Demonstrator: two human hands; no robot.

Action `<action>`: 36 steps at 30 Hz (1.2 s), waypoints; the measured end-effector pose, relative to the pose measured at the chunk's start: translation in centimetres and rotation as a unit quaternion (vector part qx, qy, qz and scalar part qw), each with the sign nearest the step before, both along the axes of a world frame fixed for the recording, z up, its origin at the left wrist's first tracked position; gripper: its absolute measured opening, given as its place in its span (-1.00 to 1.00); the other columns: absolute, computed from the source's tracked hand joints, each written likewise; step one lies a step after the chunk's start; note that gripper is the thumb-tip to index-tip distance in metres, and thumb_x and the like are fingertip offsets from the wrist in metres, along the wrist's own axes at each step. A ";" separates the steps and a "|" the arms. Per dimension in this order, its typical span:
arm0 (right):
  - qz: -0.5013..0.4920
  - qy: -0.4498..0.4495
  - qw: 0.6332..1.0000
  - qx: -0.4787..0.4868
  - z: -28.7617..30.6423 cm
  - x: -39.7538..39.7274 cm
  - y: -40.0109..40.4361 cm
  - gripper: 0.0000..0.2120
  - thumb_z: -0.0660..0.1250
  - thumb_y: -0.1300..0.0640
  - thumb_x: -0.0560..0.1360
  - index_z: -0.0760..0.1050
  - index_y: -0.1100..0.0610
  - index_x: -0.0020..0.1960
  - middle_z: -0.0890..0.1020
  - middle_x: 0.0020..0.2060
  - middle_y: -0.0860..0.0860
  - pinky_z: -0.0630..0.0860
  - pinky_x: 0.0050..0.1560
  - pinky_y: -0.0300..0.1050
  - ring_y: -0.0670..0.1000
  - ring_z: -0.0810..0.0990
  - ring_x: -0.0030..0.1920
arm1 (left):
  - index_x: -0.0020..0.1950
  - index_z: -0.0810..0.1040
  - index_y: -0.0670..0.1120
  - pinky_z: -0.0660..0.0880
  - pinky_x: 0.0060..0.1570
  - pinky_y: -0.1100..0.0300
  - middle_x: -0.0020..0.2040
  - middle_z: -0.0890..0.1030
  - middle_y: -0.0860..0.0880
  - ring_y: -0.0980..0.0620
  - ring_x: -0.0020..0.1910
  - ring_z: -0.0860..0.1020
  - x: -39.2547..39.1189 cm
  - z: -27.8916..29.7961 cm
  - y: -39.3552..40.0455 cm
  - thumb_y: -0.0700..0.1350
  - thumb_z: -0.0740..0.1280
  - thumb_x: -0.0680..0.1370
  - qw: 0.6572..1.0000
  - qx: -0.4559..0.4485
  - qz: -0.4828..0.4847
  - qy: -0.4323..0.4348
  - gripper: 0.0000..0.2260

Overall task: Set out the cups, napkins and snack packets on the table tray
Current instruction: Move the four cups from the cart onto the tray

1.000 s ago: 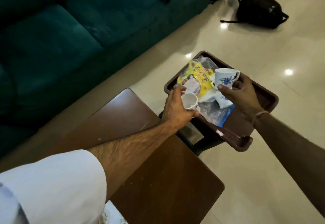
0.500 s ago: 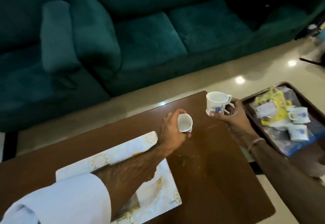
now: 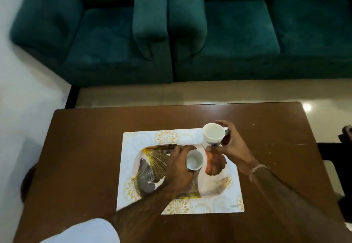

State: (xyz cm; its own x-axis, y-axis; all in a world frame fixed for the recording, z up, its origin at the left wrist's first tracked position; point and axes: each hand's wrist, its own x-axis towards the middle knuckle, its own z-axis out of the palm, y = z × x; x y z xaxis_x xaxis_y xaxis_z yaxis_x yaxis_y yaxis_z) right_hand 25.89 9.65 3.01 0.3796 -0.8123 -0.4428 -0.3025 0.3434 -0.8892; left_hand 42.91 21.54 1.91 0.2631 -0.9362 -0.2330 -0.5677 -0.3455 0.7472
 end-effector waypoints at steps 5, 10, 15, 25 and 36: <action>0.040 0.071 0.997 -0.011 -2.6 4.2 2.6 -0.31 0.69 -0.04 0.07 0.45 -0.10 0.12 0.65 0.01 -0.01 0.54 0.18 0.24 0.16 0.59 0.08 | 0.30 0.52 -0.04 0.43 0.14 0.10 0.19 0.55 -0.03 -0.02 0.19 0.47 2.0 -2.7 3.6 -0.02 0.57 0.33 1.000 0.006 0.013 -0.019 -0.44; 0.043 0.187 0.978 -0.076 -4.9 7.1 4.7 -0.28 0.58 -0.26 0.07 0.32 -0.25 0.13 0.60 -0.05 -0.22 0.60 -0.02 -0.04 -0.02 0.61 -0.02 | 0.27 0.50 -0.09 0.47 0.13 0.05 0.20 0.56 -0.04 -0.03 0.19 0.46 3.0 -4.5 5.4 -0.06 0.60 0.34 0.999 0.008 0.033 -0.002 -0.44; 0.010 0.186 0.973 -0.134 -6.3 9.3 6.9 -0.35 0.61 -0.12 0.18 0.45 -0.16 0.21 0.62 0.04 -0.13 0.54 0.12 -0.10 -0.04 0.59 0.04 | 0.25 0.50 -0.14 0.46 0.13 0.08 0.20 0.52 -0.09 -0.04 0.19 0.44 3.7 -5.6 6.2 -0.17 0.58 0.34 0.999 0.003 0.033 0.016 -0.48; -0.137 0.429 0.892 -0.040 -7.2 14.8 9.5 -0.13 0.53 -0.31 0.16 0.29 0.17 0.23 0.62 0.11 0.12 0.33 0.26 0.20 0.22 0.59 0.17 | 0.33 0.32 0.07 0.57 0.10 0.12 0.18 0.37 0.22 0.07 0.24 0.41 3.4 -8.2 7.8 -0.19 0.59 0.30 0.997 0.021 0.059 0.048 -0.29; 0.006 0.355 0.934 -0.031 -5.3 14.0 7.7 -0.21 0.37 -0.22 0.32 0.17 -0.06 0.46 0.34 0.42 0.11 0.28 0.33 0.28 0.24 0.34 0.38 | 0.34 0.34 -0.04 0.44 0.11 0.23 0.19 0.40 0.11 0.10 0.21 0.41 3.4 -7.9 8.9 -0.10 0.63 0.26 0.991 0.029 0.094 0.091 -0.26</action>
